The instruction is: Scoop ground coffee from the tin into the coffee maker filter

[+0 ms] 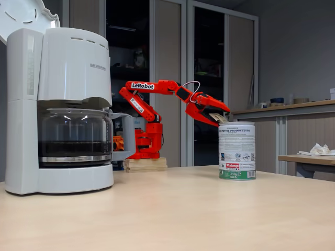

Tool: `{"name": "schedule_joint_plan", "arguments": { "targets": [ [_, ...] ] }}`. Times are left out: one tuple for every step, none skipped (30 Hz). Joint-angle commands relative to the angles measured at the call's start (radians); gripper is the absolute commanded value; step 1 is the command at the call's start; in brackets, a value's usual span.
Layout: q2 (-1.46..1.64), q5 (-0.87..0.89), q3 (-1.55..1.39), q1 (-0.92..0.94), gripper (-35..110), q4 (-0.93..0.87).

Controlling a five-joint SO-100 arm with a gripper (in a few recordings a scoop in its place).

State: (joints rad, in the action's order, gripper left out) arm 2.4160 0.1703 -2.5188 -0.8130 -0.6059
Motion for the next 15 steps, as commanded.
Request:
{"name": "schedule_joint_plan", "arguments": {
  "targets": [
    [-0.012,0.015,0.015,0.012,22,0.018],
    [-0.020,0.015,0.020,0.015,22,0.023],
    [-0.029,0.015,0.025,0.020,22,0.028],
    [-0.038,0.015,0.031,0.021,22,0.029],
    [-0.048,0.014,0.035,0.025,22,0.035],
    [-0.055,0.011,0.041,0.028,22,0.040],
    [-0.066,0.006,0.048,0.031,22,0.046],
    [-0.077,0.006,0.057,0.032,21,0.048],
    [-0.087,0.006,0.064,0.034,21,0.048],
    [-0.097,0.006,0.074,0.034,21,0.048],
    [-0.104,0.006,0.083,0.034,21,0.048],
    [-0.110,0.008,0.089,0.034,21,0.048],
    [-0.114,0.011,0.095,0.034,20,0.046],
    [-0.117,0.015,0.098,0.034,20,0.044],
    [-0.118,0.018,0.103,0.032,19,0.044]
  ]
}}
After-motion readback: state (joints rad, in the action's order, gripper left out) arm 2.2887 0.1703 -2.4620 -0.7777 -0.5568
